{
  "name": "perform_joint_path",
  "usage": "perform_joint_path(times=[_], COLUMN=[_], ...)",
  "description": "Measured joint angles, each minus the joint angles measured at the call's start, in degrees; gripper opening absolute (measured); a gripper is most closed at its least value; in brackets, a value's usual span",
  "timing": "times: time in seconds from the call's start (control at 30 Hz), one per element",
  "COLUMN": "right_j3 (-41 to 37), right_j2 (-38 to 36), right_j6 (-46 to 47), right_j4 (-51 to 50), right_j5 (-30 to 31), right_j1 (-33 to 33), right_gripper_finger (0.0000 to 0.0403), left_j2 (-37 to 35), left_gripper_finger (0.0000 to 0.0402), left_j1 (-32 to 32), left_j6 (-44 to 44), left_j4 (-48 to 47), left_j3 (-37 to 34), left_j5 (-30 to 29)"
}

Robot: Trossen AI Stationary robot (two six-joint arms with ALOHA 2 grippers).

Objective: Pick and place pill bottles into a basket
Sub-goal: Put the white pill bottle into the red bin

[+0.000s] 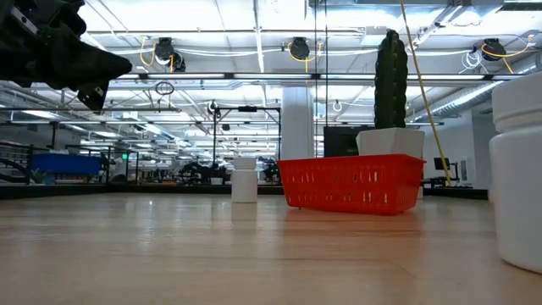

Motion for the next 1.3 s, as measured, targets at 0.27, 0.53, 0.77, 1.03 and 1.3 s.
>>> perform_joint_path(times=[0.27, 0.53, 0.77, 1.03, 1.3], right_j3=[3.5, 3.5, 3.5, 3.5, 3.5], right_j2=[0.0, 0.4, 4.7, 7.1, 7.3], right_j6=[-18.7, -36.7, -45.4, -49.6, -47.3], right_j4=[10.4, 17.5, 23.5, 25.4, 26.7], right_j5=[6.2, -0.4, -6.1, -6.2, -7.8], right_j1=[-9.5, -18.5, -23.4, -23.8, -24.5], right_gripper_finger=[0.0270, 0.0270, 0.0270, 0.0270, 0.0270], left_j2=[0.0, 0.0, 0.0, 0.0, 0.0], left_gripper_finger=[0.0033, 0.0033, 0.0033, 0.0033, 0.0033], left_j1=[0.0, 0.0, 0.0, 0.0, 0.0], left_j6=[0.0, 0.0, 0.0, 0.0, 0.0], left_j4=[0.0, 0.0, 0.0, 0.0, 0.0], left_j3=[0.0, 0.0, 0.0, 0.0, 0.0], left_j5=[0.0, 0.0, 0.0, 0.0, 0.0])
